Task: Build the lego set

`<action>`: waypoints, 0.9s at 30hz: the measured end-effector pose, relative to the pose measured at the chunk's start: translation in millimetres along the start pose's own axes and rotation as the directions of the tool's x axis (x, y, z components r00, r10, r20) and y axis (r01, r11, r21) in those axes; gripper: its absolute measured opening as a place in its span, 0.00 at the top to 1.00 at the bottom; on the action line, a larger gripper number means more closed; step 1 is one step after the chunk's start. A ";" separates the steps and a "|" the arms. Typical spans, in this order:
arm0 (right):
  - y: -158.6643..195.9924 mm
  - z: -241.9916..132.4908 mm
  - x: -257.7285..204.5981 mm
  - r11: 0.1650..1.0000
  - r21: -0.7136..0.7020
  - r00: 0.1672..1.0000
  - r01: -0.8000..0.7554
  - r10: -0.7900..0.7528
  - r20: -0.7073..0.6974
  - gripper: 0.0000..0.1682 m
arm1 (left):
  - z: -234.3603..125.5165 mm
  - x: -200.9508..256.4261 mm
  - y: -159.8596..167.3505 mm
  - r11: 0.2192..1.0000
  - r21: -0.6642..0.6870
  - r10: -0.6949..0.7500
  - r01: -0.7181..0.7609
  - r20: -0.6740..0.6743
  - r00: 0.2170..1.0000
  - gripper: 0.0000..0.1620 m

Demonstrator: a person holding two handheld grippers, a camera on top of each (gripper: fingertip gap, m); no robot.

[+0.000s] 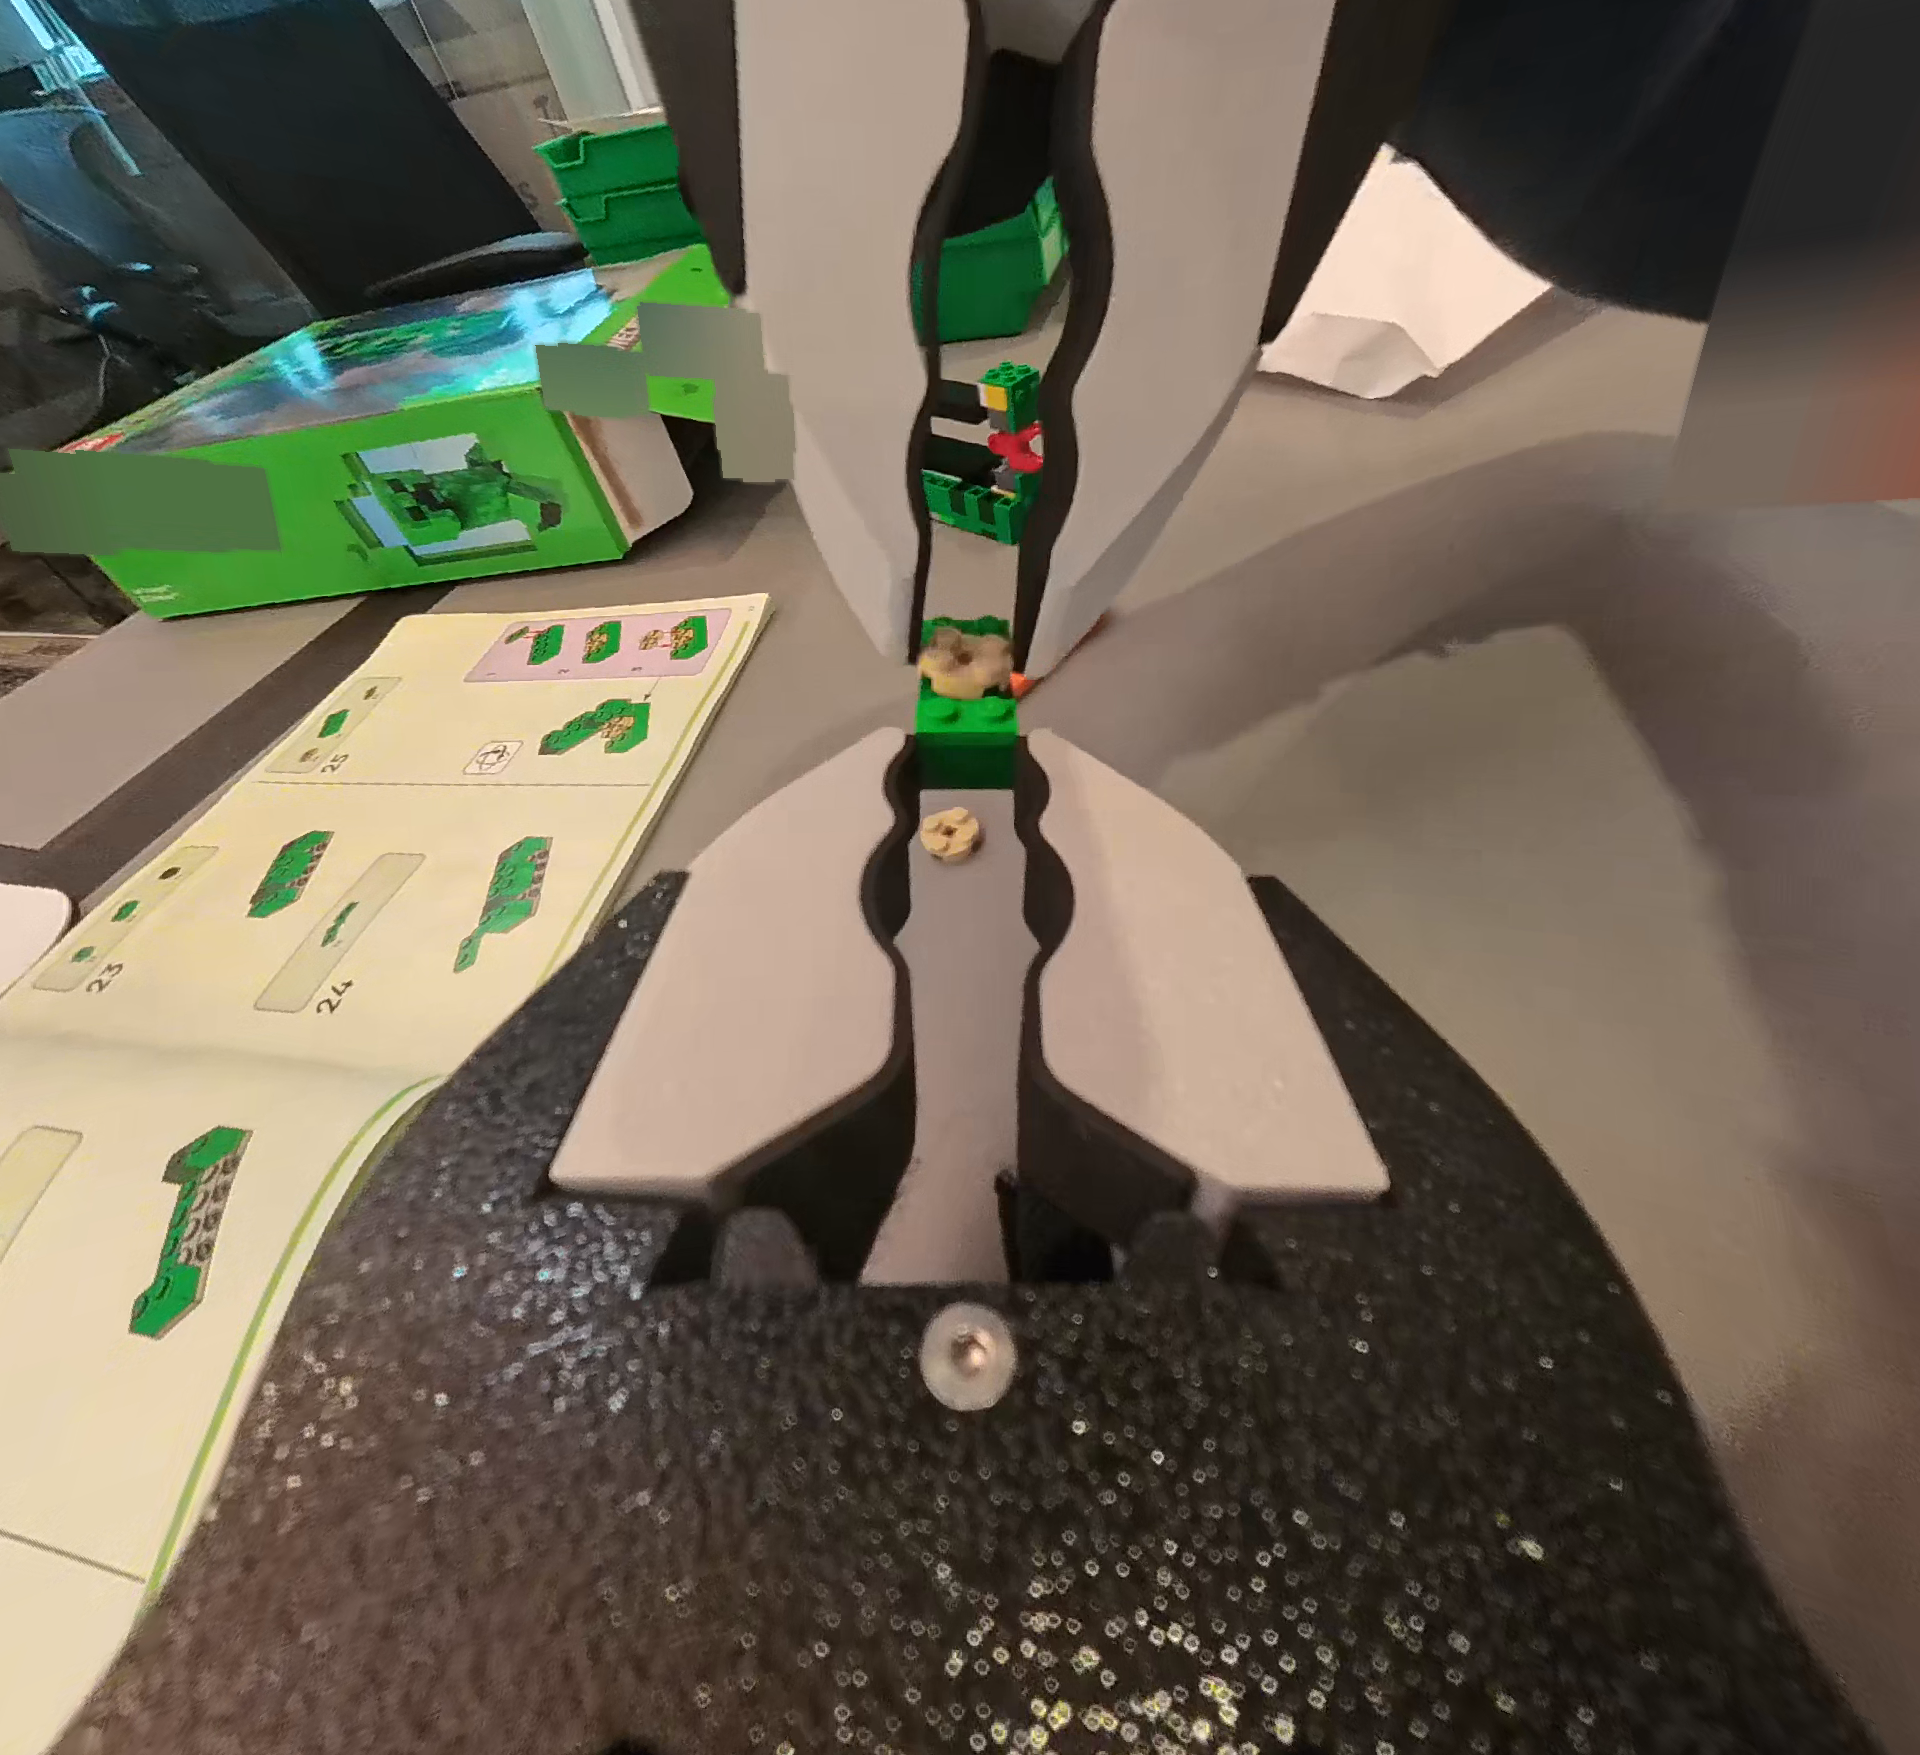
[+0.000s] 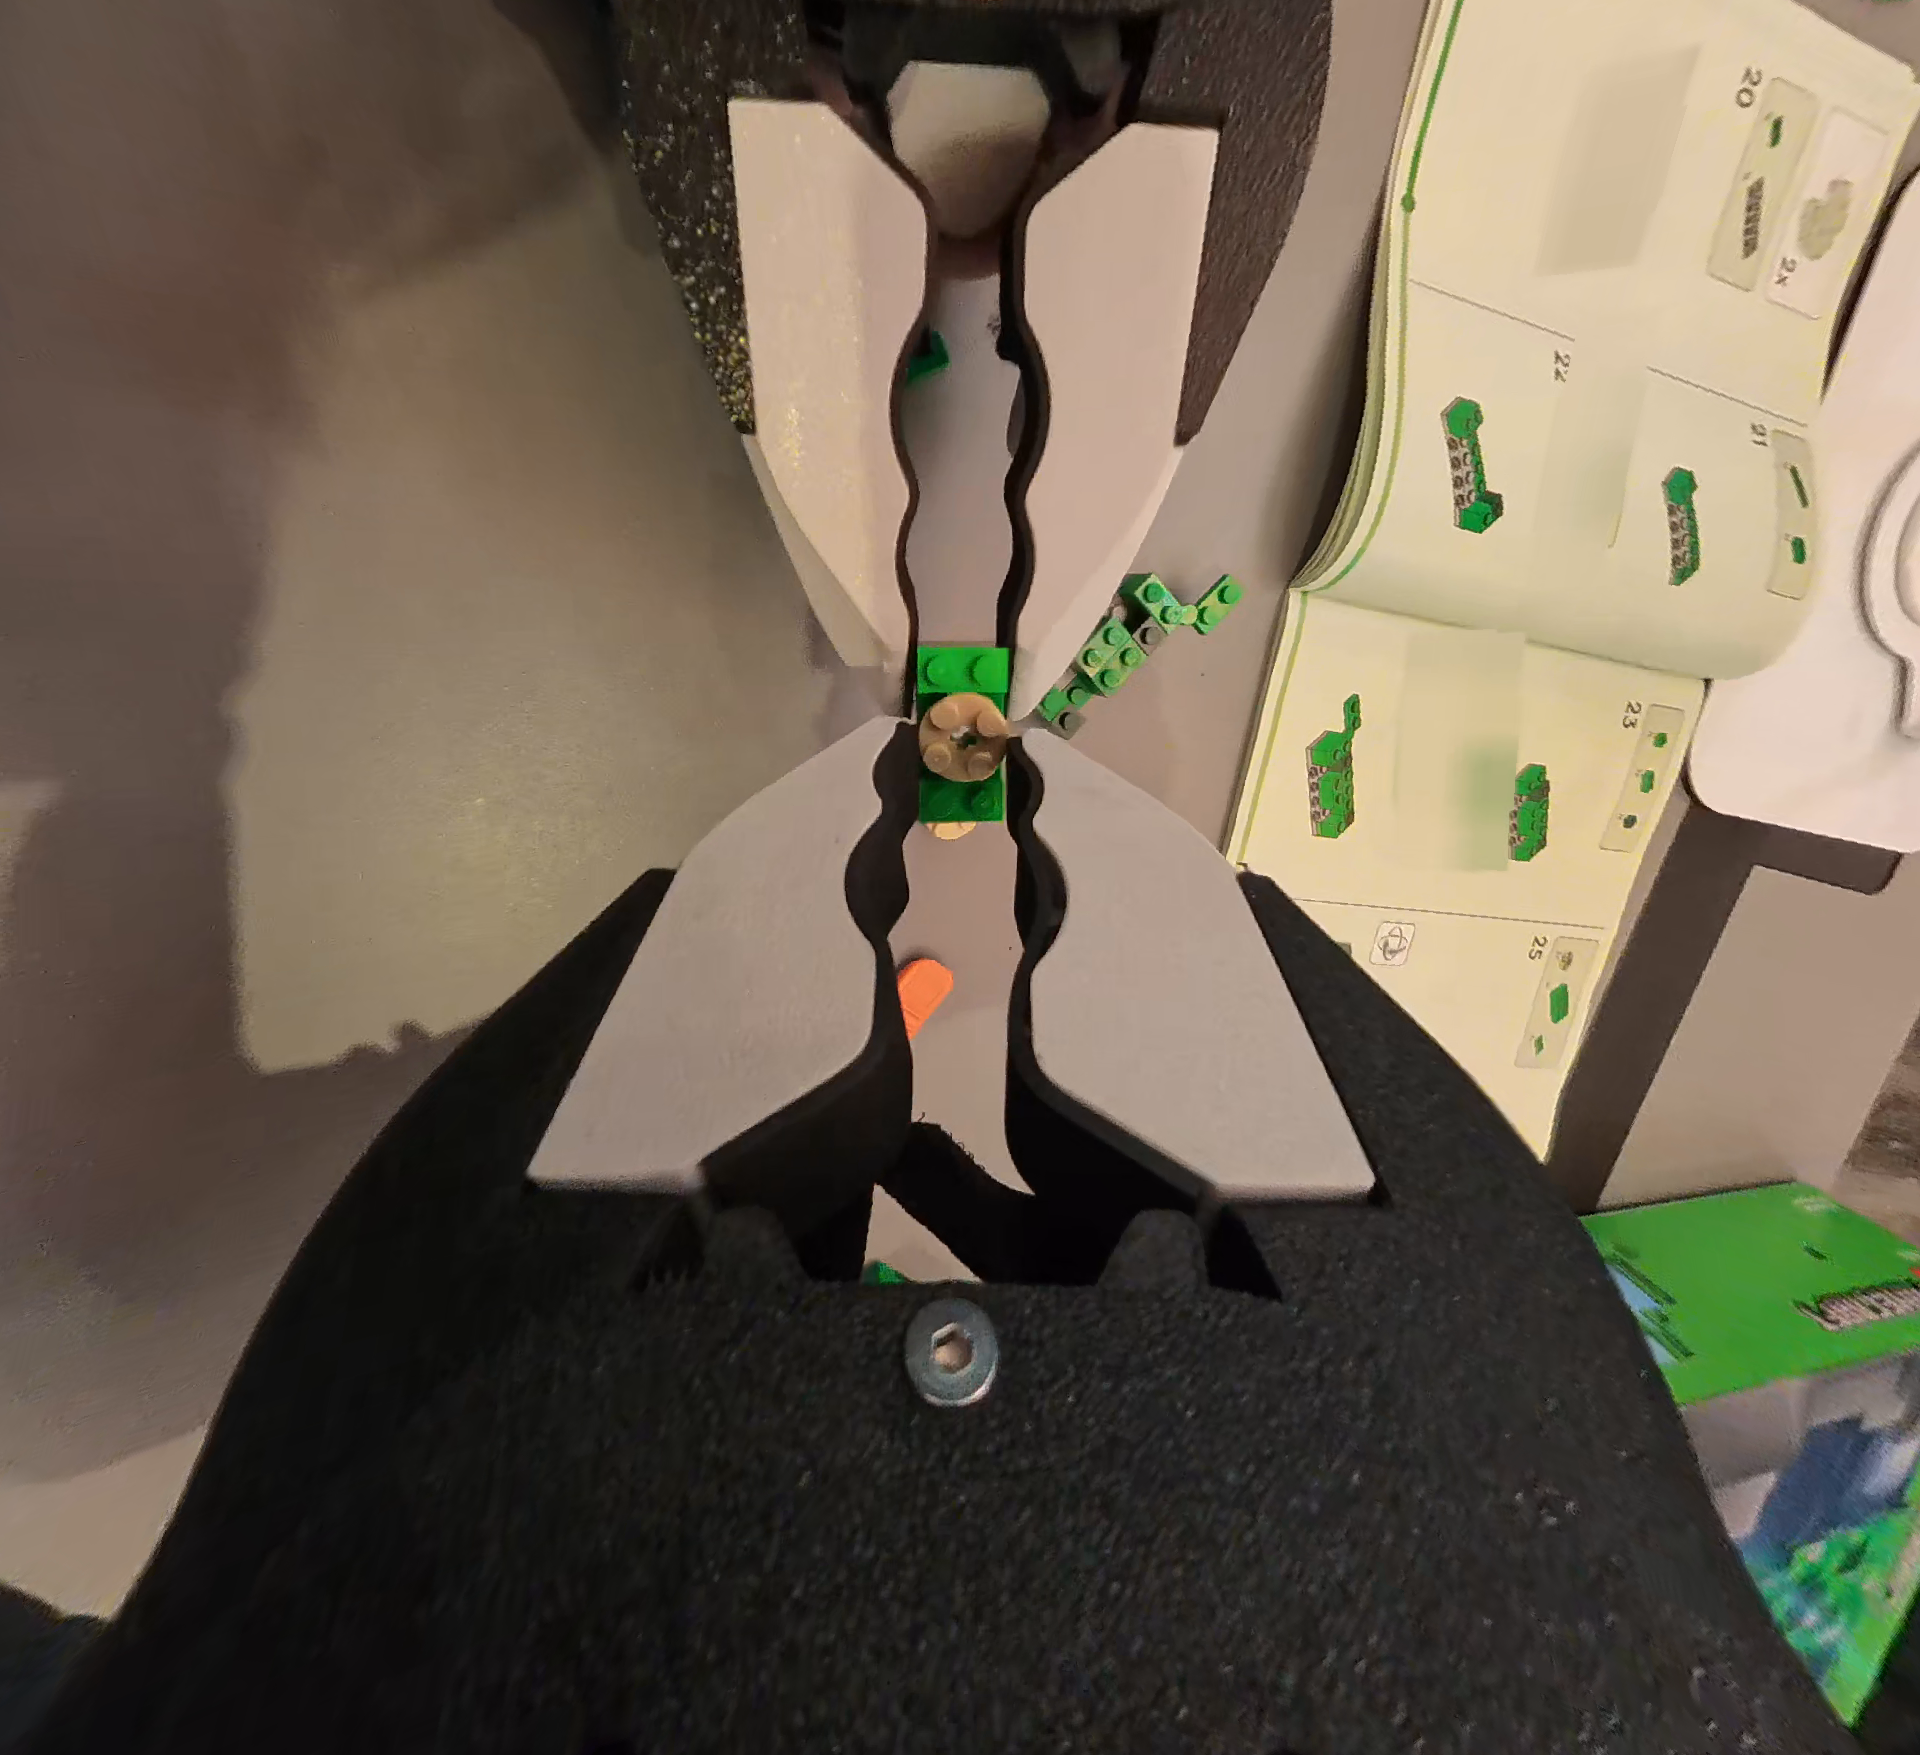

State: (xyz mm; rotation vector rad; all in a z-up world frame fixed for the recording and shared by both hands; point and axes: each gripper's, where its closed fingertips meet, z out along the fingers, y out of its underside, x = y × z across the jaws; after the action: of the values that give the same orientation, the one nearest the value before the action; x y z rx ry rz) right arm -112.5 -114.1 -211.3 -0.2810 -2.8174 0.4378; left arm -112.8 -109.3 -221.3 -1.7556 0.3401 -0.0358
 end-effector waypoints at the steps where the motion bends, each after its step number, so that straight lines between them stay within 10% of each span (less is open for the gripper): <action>1: 0.1 0.2 -0.1 1.000 -0.009 1.000 0.007 -0.007 0.008 0.91 | 0.1 0.5 0.1 1.000 -0.001 -0.001 0.001 -0.004 1.000 0.90; 27: -1.7 -8.7 8.1 0.999 -0.023 0.998 0.028 -0.029 -0.064 0.80 | -3.9 -6.0 -5.0 0.995 0.040 -0.094 0.094 -0.012 0.996 0.90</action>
State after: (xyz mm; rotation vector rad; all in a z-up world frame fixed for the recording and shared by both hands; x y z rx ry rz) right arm -117.7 -111.6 -200.8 -0.2549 -2.7616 0.3844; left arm -118.3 -110.6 -214.7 -1.7311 0.2625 -0.1185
